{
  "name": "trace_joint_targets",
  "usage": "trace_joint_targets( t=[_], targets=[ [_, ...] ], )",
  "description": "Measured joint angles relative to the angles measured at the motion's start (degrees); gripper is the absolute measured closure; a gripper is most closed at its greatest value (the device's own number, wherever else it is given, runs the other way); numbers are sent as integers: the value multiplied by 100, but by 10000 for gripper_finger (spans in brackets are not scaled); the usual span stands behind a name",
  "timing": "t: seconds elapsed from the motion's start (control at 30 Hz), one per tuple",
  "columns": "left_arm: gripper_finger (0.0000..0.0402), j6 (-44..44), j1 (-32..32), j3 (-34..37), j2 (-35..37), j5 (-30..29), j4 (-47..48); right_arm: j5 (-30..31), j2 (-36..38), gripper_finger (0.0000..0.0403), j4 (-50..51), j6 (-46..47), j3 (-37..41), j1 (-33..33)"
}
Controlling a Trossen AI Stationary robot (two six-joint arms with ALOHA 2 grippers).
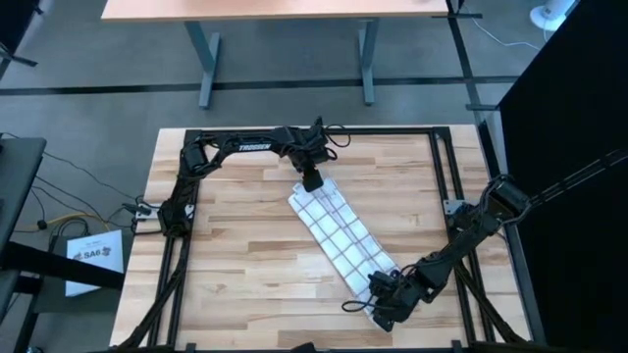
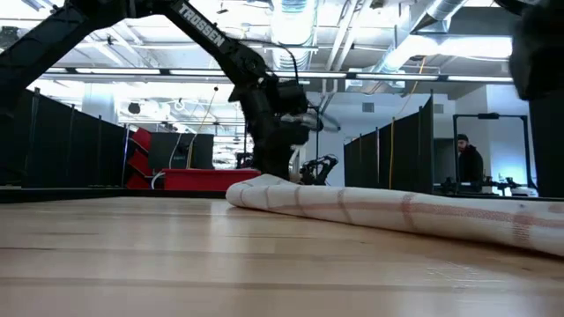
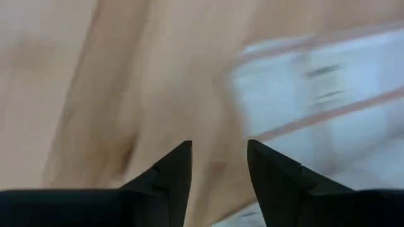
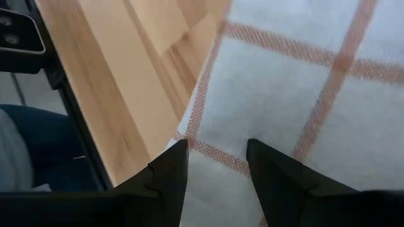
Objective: Roll towel
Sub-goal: Fold the white patterned towel
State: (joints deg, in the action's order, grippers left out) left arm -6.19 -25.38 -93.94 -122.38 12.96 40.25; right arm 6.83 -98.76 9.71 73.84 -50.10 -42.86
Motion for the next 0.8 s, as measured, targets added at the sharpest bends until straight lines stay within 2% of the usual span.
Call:
trace_joint_targets(
  t=[0.23,0.5,0.8],
  targets=[
    [265,-457,441,-298,34,78,147,12,0,250,811,-22,-371,75],
    [265,-462,552,-197,-71,71,-55,-12,4,250,3519,1472,-1196,-229],
    [265,-385,533,-141,-70,75,-11,-199,3,244,3275,3111,-970,-627]
  ],
)
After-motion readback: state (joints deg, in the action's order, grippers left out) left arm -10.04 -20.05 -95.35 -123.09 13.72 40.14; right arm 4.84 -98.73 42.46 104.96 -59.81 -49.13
